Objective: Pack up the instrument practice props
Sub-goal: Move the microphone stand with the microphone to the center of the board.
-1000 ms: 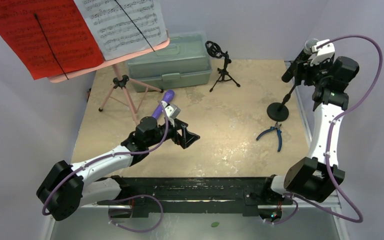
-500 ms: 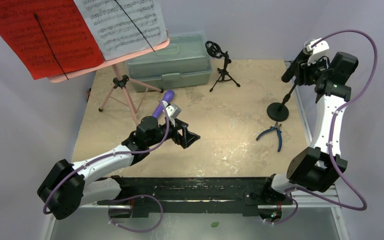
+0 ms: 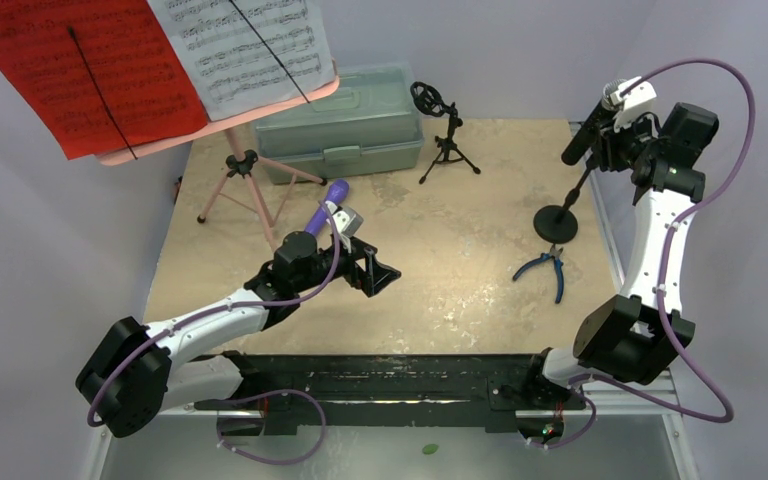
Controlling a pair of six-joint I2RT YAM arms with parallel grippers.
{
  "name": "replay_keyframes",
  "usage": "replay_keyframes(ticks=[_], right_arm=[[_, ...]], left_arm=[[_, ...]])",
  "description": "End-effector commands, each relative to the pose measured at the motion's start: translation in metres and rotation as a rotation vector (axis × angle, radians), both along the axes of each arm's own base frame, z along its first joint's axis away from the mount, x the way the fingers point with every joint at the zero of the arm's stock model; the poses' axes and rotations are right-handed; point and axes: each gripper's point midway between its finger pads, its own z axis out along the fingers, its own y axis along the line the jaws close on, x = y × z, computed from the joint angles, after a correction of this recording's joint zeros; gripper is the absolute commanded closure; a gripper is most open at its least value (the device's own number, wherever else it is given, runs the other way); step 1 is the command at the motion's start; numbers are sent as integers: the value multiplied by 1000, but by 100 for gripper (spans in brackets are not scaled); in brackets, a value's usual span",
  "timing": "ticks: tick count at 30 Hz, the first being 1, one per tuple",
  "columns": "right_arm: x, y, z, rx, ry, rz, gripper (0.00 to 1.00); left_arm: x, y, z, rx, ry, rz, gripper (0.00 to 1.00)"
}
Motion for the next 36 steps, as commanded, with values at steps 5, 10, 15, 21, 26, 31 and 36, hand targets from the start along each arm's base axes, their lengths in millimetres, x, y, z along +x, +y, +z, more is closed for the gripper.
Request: replay_keyframes(ticks=[5, 10, 15, 21, 26, 31, 36], right_arm=[[-17, 27, 28, 40, -48, 93, 100], [-28, 52, 43, 100, -72, 184, 100], [-37, 75, 50, 154, -75, 262, 100], [-42, 115, 48, 190, -60, 369, 100], [-50, 170, 45, 218, -42, 515, 100], [-68, 211, 43, 257, -30, 674, 100], [-93, 246, 23, 259, 13, 845, 100]], left_arm=[[2, -8, 23, -36, -59, -33, 3], [0, -10, 25, -47, -68, -50, 3], [-2, -11, 27, -57, -76, -62, 3], [-3, -13, 30, -67, -81, -73, 3], [-5, -13, 32, -79, -101, -83, 3], [-7, -11, 37, -103, -137, -83, 4], [-6, -12, 40, -111, -160, -83, 4]])
